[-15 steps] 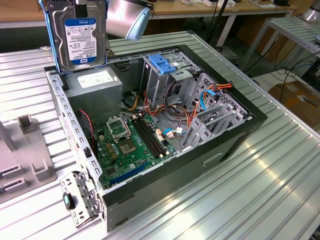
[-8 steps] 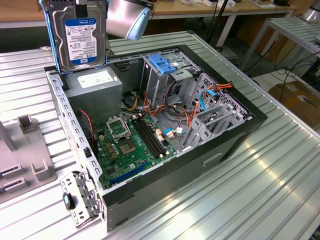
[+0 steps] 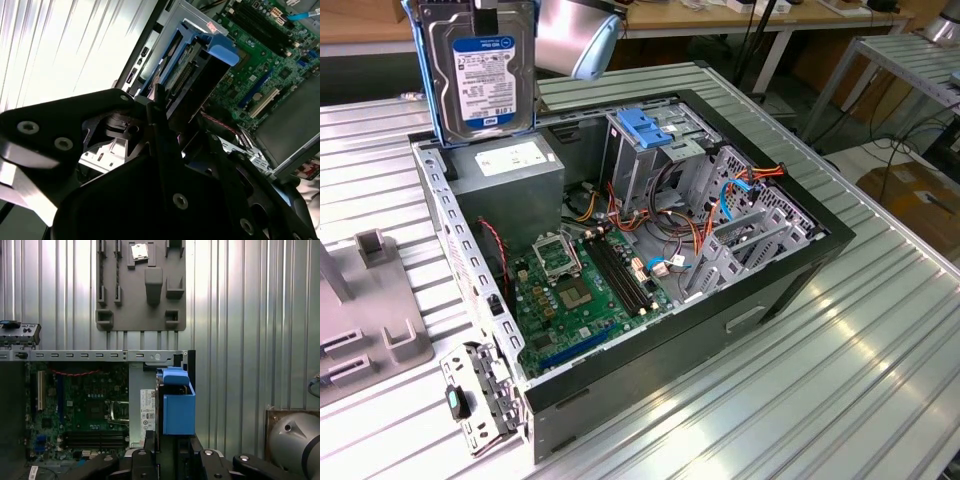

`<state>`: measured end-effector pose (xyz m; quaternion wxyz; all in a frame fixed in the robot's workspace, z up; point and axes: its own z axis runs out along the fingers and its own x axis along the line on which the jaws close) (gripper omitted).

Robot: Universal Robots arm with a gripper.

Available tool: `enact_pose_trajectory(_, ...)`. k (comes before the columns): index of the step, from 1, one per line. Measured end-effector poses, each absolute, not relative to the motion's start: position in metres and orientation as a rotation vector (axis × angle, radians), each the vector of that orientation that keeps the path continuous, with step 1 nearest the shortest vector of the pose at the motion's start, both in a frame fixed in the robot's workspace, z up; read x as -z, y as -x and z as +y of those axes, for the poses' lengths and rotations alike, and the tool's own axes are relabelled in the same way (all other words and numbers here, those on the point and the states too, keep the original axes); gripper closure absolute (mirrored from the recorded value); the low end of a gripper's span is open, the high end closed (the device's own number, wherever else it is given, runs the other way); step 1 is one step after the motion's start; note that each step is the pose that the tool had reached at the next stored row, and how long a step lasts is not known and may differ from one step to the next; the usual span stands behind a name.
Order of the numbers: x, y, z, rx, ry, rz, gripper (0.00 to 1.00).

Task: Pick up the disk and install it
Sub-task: 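Pick up the disk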

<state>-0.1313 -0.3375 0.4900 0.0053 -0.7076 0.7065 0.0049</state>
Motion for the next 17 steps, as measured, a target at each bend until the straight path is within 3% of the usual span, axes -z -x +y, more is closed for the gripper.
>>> enact_pose_trajectory(17, -0.489, 0.095, -0.338, -0.015, 2.216, 2.212, 0.65)
